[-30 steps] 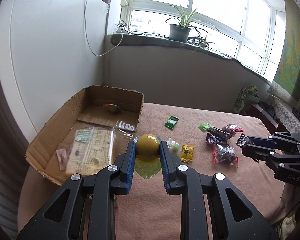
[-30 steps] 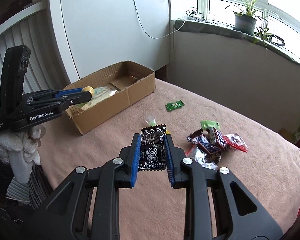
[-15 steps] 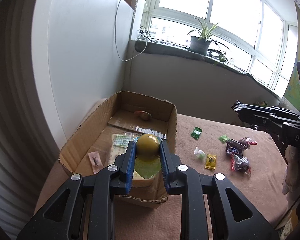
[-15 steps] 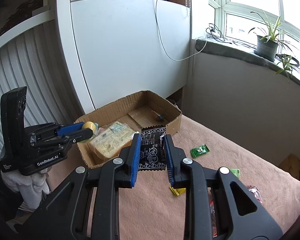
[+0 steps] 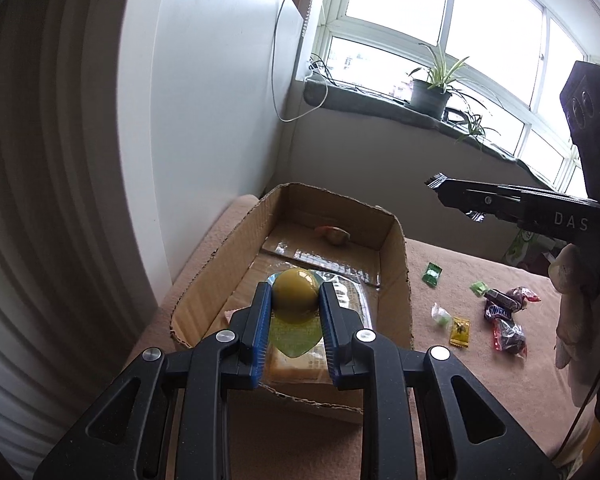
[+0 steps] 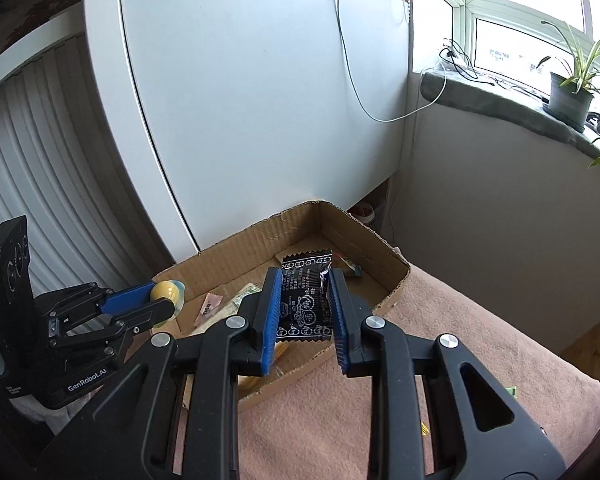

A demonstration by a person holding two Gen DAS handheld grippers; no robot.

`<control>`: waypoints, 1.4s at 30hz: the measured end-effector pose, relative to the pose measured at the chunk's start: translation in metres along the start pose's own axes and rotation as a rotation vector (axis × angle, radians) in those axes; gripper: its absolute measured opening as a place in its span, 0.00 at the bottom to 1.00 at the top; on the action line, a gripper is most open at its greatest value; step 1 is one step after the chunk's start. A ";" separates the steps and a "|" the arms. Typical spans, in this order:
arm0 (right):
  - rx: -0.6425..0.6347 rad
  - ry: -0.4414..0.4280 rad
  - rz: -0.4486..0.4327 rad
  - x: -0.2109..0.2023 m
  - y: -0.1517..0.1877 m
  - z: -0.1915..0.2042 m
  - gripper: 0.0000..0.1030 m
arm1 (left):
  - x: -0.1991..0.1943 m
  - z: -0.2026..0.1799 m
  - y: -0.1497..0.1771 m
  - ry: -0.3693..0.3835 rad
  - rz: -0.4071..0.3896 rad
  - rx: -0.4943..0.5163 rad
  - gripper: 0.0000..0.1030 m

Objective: Organize snacks
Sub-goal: 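Carry the yellow and black candies over the cardboard box with both grippers, then open both grippers to drop the yellow and black candies into the box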

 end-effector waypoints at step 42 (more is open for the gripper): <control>0.265 0.057 -0.111 -0.072 0.055 -0.106 0.86 | -0.006 -0.037 -0.003 0.050 0.009 -0.008 0.36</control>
Point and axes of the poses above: each gripper's, at about its wrist camera, not at the fingertips, and x roughly the way its jaws point, z to its left, y to its underside, the point moved 7 cm from there along x, roughly the way its jaws point, and after that the axes turned 12 degrees about z, right-handed, at the moved point
